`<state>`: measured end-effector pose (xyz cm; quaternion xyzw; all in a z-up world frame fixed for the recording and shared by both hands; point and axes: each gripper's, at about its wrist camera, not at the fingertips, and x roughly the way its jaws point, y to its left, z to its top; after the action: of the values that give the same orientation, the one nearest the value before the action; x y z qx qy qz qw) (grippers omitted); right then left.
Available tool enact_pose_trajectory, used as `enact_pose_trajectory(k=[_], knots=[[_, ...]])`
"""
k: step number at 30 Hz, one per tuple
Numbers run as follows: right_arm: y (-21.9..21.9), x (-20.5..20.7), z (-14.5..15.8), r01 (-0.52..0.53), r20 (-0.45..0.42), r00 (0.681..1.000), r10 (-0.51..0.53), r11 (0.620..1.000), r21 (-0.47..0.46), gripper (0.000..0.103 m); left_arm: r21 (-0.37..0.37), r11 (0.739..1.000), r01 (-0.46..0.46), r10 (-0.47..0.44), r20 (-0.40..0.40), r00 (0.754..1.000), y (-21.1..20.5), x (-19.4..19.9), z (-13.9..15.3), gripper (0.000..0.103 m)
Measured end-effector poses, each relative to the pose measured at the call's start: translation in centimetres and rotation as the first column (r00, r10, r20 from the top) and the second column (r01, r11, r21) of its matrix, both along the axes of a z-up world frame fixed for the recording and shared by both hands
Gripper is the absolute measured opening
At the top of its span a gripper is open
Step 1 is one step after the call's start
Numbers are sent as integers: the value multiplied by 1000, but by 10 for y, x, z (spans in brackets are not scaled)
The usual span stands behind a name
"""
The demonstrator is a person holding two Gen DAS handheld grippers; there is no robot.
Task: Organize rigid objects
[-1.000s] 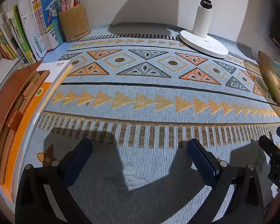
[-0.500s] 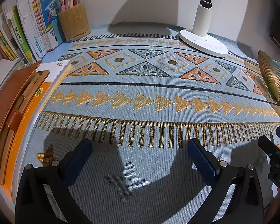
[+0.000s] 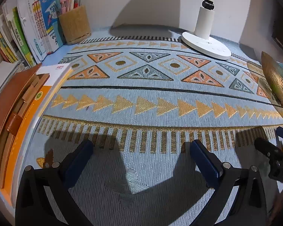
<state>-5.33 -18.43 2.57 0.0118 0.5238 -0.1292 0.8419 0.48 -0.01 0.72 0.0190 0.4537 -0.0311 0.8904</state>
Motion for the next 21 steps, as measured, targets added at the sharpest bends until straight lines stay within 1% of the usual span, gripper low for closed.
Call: enact_pose_trajectory(k=[4, 5, 7, 21], knots=[[-1, 4, -1, 6, 24, 1000, -6, 1000, -8, 103, -4, 1000, 3, -3, -1, 1000, 0, 4, 0, 103], [-1, 3, -2, 16, 47, 999, -15, 1000, -14, 103, -7, 1000, 12, -12, 0, 1000, 1, 5, -1, 103], [-1, 4, 0, 15, 49, 999, -14, 1000, -16, 103, -11, 1000, 24, -24, -1, 1000, 2, 8, 0, 103], [-2, 4, 0, 14, 49, 999, -13, 1000, -15, 103, -9, 1000, 24, -24, 1, 1000, 2, 9, 0, 103]])
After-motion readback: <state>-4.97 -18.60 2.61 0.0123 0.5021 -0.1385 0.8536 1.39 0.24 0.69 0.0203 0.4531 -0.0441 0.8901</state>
